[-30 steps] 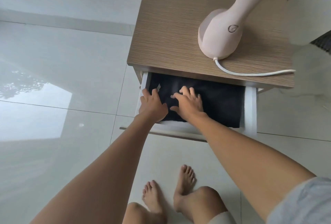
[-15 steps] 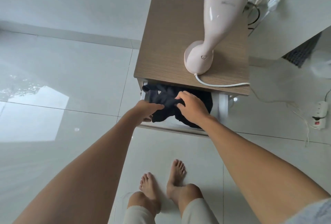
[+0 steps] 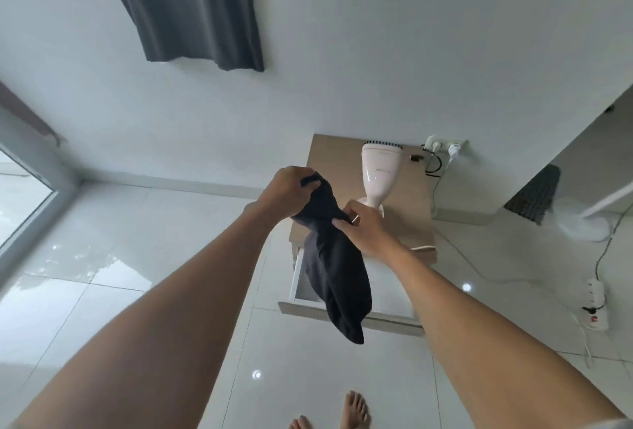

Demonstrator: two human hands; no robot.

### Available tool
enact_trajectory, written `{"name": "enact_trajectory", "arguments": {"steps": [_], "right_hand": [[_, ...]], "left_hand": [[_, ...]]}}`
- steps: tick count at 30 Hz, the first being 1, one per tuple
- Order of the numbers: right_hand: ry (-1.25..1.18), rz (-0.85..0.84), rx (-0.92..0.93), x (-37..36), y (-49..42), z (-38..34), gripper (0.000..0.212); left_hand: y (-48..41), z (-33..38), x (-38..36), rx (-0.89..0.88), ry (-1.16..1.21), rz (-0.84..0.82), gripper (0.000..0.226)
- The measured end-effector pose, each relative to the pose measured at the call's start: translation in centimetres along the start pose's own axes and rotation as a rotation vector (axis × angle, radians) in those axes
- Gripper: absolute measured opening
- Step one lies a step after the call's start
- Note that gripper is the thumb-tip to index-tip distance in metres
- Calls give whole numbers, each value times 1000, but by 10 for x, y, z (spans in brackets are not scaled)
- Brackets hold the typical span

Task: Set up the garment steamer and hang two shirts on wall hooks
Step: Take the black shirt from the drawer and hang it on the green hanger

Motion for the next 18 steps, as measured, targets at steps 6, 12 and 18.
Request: {"name": "enact_trajectory", "arguments": {"steps": [6,12,18], "right_hand": [[-76,167,178,51,-14,-102,18],[-227,411,379,152,-37,-188,25],[-58,282,449,215,-106,-257,49]], "left_hand": [[13,78,90,-149,73,125,20],[22,133,163,-276,8,171,20],[3,188,230,-385,-55,237,20]]}}
Point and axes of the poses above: each hand's wrist, its own y-axis away from the middle knuckle, its own x-axis out of the back of the hand, z = x × y, the point moved 8 cm from there along -y, towards the middle knuckle, and after that the axes turned 8 degrees about x, right-handed, at the moved point
